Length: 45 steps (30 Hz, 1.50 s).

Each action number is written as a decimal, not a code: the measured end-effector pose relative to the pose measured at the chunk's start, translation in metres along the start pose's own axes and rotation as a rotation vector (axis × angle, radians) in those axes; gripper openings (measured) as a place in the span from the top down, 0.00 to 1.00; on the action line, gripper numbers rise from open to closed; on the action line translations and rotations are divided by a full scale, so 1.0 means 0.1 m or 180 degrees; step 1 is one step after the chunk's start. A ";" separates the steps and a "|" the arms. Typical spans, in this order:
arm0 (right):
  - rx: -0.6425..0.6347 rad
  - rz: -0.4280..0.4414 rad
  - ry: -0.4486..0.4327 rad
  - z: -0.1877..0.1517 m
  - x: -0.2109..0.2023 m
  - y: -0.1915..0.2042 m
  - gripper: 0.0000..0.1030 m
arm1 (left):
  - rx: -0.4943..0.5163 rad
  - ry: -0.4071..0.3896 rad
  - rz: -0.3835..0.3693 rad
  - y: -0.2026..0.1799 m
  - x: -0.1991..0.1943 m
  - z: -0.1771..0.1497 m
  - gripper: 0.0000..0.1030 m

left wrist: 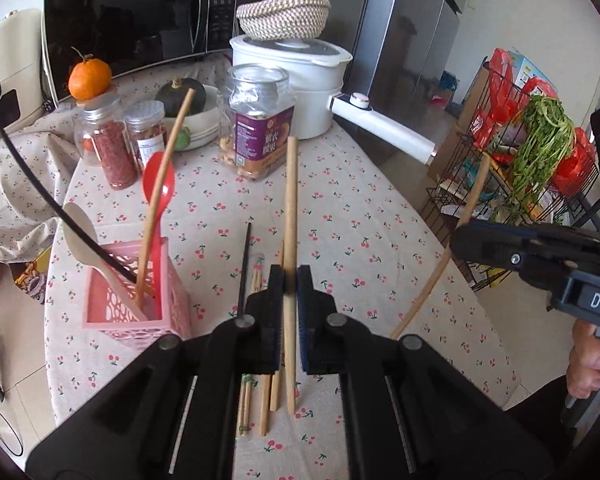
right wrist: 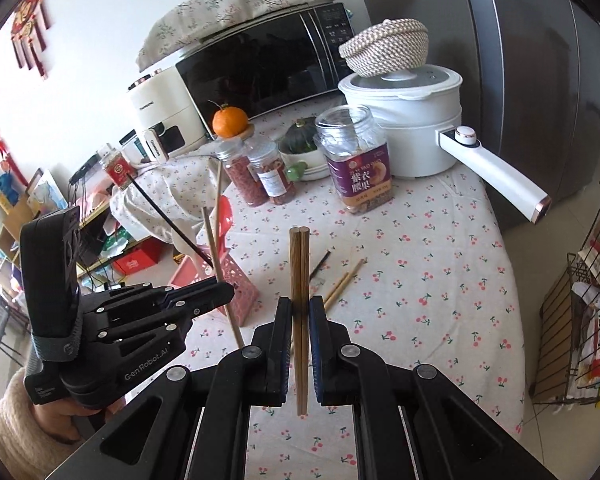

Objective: Organize utensils
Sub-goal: 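Lift both wooden chopsticks and drop them into the pink holder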

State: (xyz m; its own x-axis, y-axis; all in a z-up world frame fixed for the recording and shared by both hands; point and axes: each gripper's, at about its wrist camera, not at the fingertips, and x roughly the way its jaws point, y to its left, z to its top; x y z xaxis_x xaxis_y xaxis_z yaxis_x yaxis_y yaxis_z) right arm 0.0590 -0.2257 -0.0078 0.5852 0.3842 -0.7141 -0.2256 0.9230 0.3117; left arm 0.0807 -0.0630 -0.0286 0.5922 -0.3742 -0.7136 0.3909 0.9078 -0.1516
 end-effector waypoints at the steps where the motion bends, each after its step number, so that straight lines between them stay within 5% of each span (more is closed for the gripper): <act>1: -0.0037 0.0016 -0.0048 0.01 -0.03 0.06 0.92 | -0.0012 -0.0107 -0.0002 0.03 -0.10 -0.01 0.93; 9: -0.0218 0.0123 -0.0440 0.20 -0.27 0.42 0.92 | -0.0138 -0.0755 -0.0002 0.28 -0.79 0.13 0.93; 20: -0.0218 0.0380 -0.1016 0.40 -0.42 0.73 0.92 | -0.0361 -0.1469 0.0351 0.75 -1.43 0.19 0.93; 29: -0.0066 0.0533 -0.1243 0.47 -0.21 0.81 0.92 | -0.0305 -0.1310 0.0552 0.89 -1.18 0.15 0.93; 36: -0.0002 0.0484 -0.1155 0.44 0.17 0.83 0.92 | -0.0084 -0.0918 0.0755 0.87 -0.78 0.15 0.93; 45: -0.0064 0.0374 -0.0966 0.42 0.53 0.84 0.92 | -0.0234 -0.0571 0.0710 1.04 -0.44 0.14 0.93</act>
State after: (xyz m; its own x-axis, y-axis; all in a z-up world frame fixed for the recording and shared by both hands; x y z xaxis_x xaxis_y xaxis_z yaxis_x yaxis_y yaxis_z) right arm 0.1039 -0.1291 0.0070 0.7590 0.4670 -0.4537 -0.3188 0.8742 0.3663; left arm 0.1048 0.0451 -0.0031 0.7755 -0.1855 -0.6035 0.1890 0.9802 -0.0585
